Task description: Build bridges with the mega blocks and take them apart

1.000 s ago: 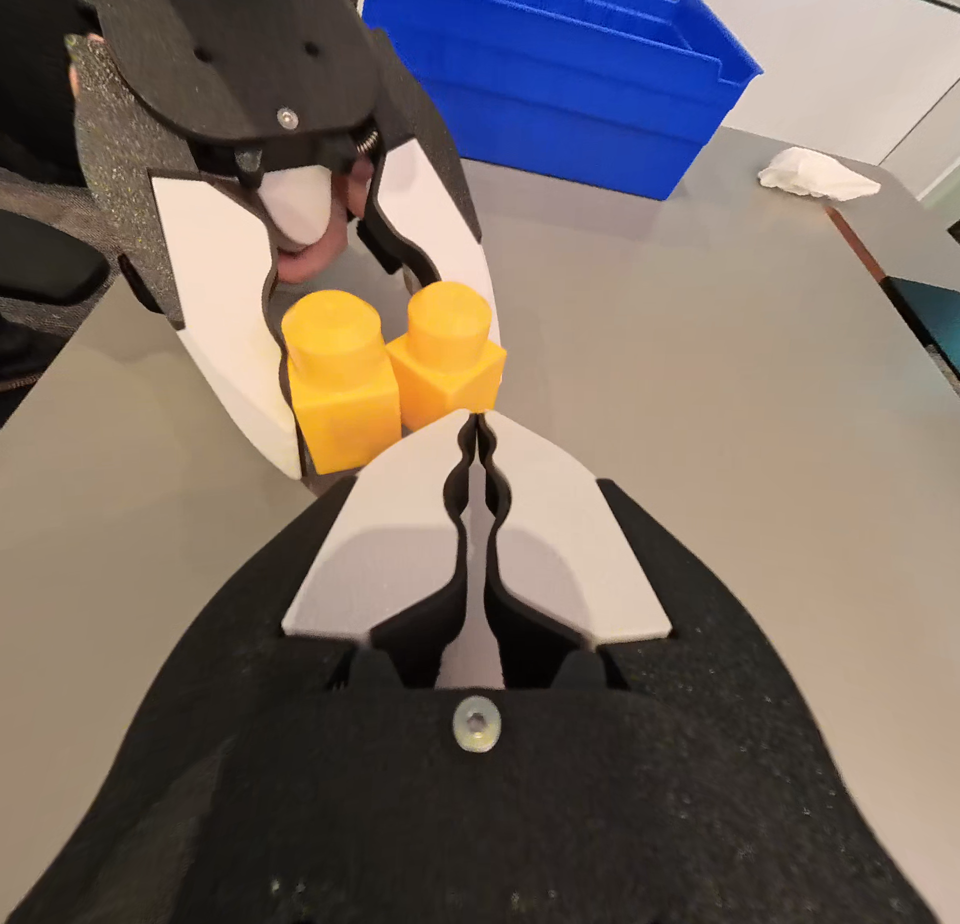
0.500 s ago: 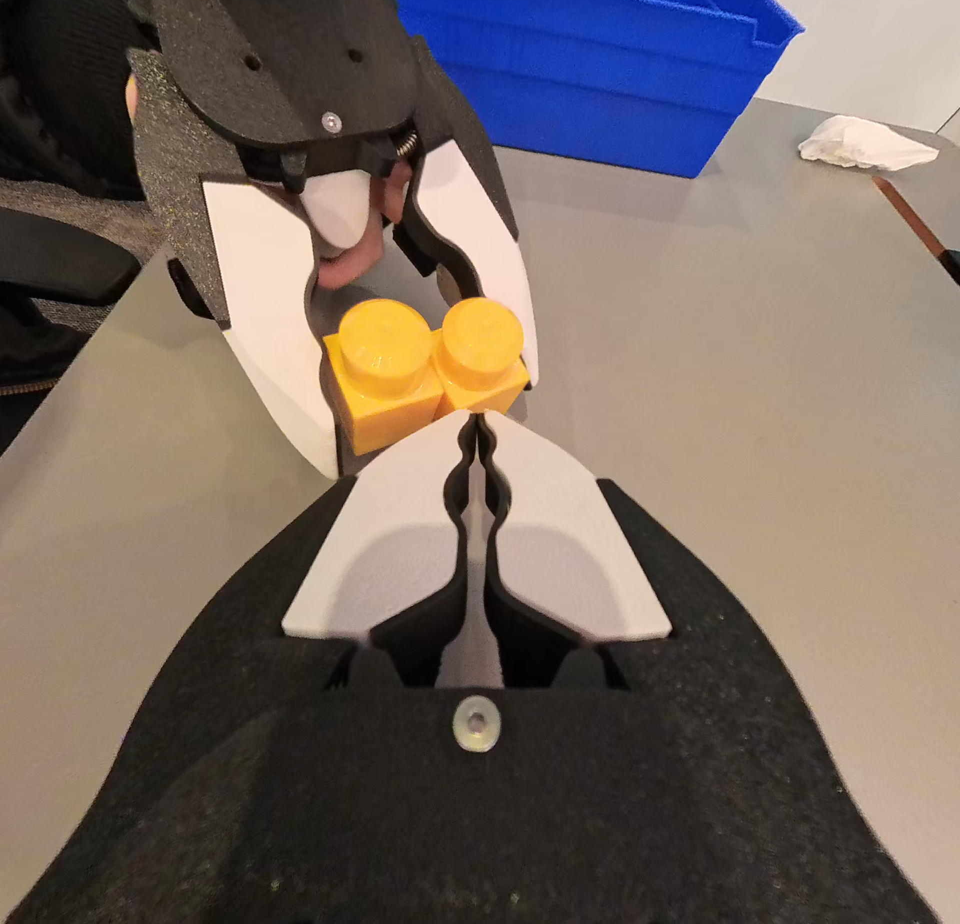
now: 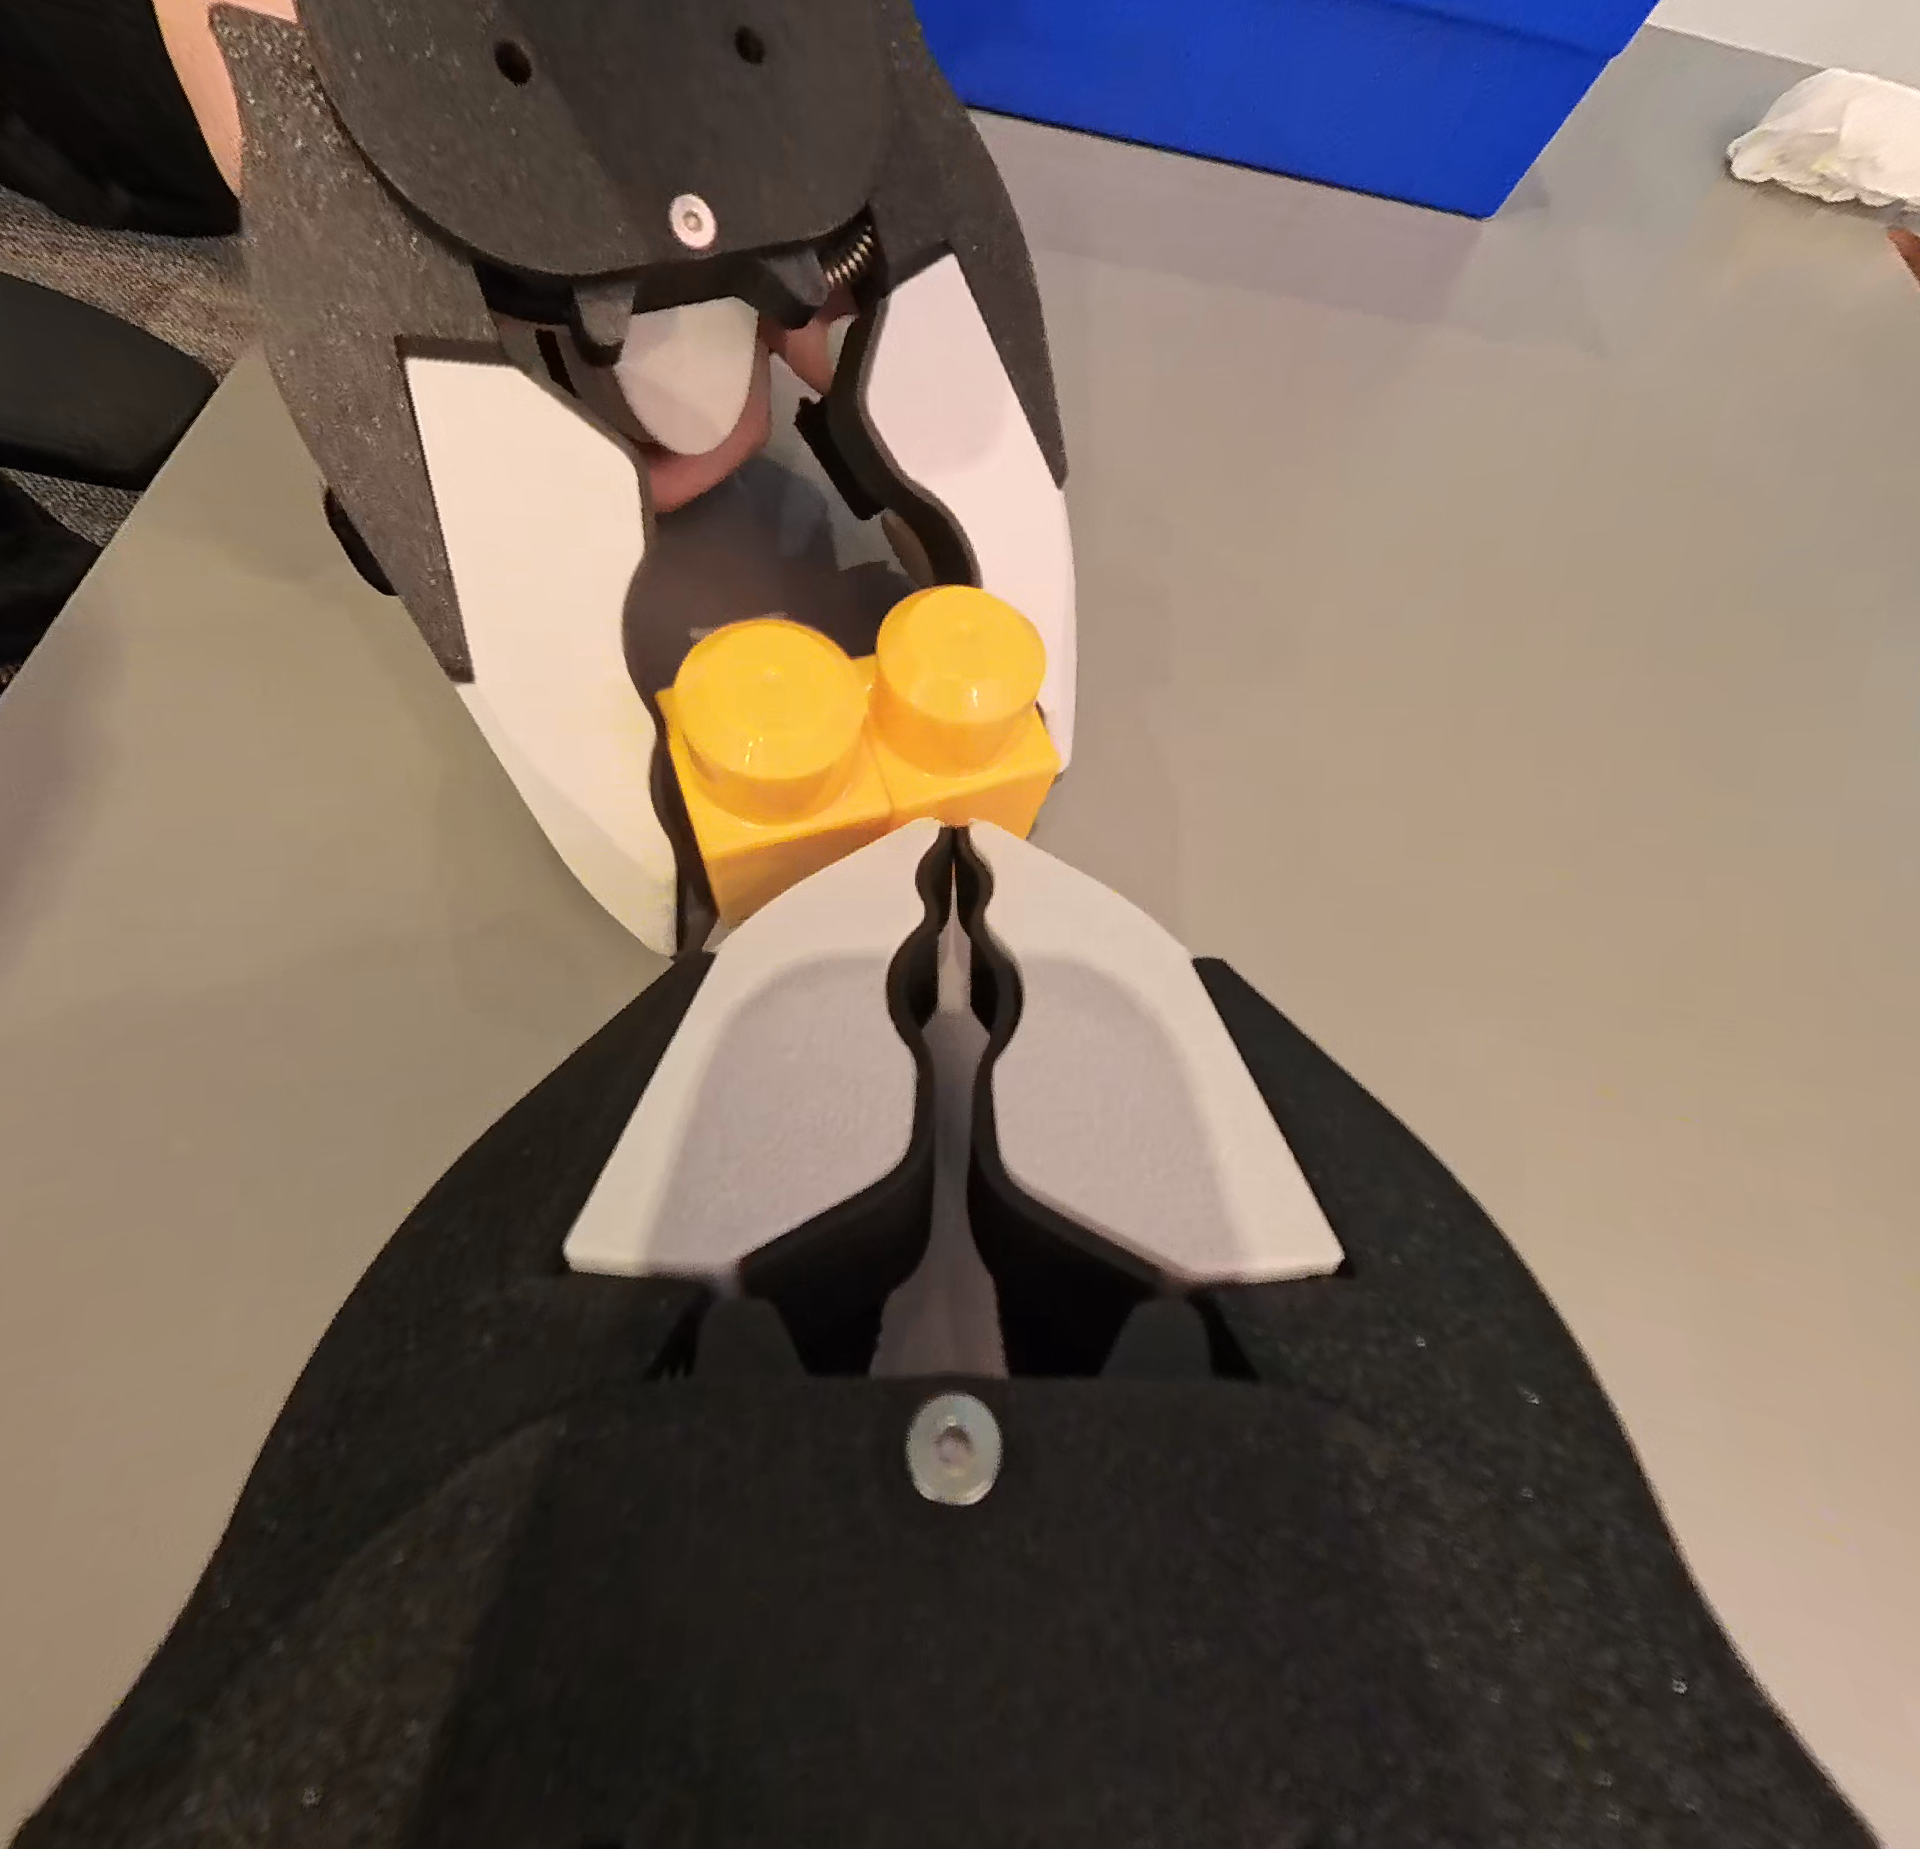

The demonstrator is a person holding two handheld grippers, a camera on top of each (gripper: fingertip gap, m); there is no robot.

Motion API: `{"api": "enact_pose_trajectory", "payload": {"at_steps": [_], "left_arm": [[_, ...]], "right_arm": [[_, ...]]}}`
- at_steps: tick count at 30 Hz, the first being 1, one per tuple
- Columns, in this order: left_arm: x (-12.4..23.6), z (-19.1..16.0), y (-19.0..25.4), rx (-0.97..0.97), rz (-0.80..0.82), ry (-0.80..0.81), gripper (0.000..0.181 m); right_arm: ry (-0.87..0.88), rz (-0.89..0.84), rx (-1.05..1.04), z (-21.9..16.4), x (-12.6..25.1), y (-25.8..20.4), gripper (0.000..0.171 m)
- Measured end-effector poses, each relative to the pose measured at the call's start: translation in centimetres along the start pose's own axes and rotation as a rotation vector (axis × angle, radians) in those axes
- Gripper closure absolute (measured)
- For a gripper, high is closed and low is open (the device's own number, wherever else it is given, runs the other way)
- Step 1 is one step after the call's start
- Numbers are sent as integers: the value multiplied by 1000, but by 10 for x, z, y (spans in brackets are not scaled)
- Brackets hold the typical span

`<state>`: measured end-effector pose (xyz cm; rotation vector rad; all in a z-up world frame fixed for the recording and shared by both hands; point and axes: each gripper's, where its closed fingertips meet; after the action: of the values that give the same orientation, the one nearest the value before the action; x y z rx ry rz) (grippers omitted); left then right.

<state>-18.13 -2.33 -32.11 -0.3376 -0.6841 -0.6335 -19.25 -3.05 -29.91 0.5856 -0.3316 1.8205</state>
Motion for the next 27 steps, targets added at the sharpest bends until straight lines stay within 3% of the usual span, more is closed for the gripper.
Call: {"api": "enact_pose_trajectory", "payload": {"at_steps": [16,27], "left_arm": [[-4,-4,2,-28,-2,-29,90],[-2,1,-2,-13,16,2,99]], "right_arm": [[-40,6,10,-4,-3,-3,171],[-2,-55,4,2,15,1,171]]}}
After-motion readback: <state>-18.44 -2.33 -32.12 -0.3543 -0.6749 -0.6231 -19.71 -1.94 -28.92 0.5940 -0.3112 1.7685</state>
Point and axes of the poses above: each gripper's, where its closed fingertips meet, x back along the fingers, z out of its top, y = z × x across the jaws, and after that the axes turned 9 degrees about z, right-handed
